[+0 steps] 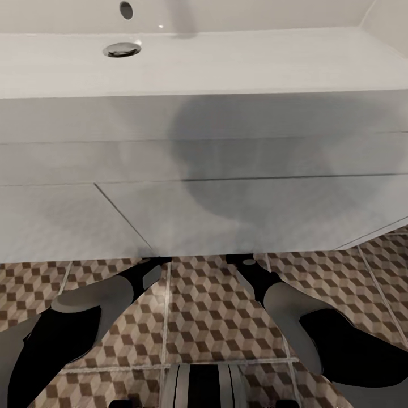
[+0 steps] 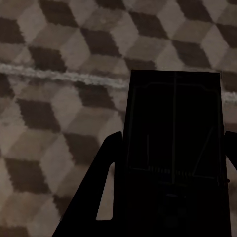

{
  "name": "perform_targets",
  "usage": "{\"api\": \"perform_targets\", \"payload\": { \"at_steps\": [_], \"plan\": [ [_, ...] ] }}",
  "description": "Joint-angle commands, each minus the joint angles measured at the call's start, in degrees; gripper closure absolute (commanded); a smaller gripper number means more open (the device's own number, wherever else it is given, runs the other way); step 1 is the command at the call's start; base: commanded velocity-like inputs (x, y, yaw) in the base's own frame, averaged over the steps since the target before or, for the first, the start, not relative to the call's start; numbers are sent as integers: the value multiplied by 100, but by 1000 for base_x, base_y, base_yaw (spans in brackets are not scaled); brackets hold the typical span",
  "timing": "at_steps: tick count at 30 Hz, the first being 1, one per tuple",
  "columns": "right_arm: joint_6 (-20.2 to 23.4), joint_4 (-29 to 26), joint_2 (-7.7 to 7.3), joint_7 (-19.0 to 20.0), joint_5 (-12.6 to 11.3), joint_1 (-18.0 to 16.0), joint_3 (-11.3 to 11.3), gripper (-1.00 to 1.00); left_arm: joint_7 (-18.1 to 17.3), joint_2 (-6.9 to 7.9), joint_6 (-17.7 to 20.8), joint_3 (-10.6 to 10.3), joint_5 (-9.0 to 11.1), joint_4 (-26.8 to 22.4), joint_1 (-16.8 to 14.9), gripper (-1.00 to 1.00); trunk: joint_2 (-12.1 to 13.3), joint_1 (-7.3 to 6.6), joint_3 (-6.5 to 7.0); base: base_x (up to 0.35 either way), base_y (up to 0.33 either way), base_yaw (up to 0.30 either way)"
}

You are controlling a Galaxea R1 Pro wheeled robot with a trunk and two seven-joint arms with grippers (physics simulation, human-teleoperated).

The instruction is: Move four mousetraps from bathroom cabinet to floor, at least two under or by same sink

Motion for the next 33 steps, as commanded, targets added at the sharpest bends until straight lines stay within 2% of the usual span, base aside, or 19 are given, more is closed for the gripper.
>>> {"api": "perform_targets", "payload": {
  "at_steps": [1, 24, 27, 31, 33],
  "plan": [
    [-2, 0, 0, 8, -4, 0, -1, 100, 4, 0, 4, 0, -18, 0, -7, 100, 0, 0, -9, 0, 0, 0],
    [92, -155, 0, -2, -3, 0, 23, 100, 4, -11, 2, 9, -18, -9, -18, 100, 0, 0, -217, 0, 0, 10],
    [196, -228, 0, -19, -4, 0, 25, 100, 4, -15, -2, 9, -18, -13, -18, 100, 0, 0, -244, 0, 0, 39],
    [628, -325, 0, -25, 0, -7, 25, 100, 4, -17, -5, 9, -18, -22, -18, 100, 0, 0, -280, 0, 0, 11],
    [708, -361, 0, -26, -2, -8, 25, 100, 4, -17, -5, 9, -18, -24, -18, 100, 0, 0, -298, 0, 0, 3]
  ]
}}
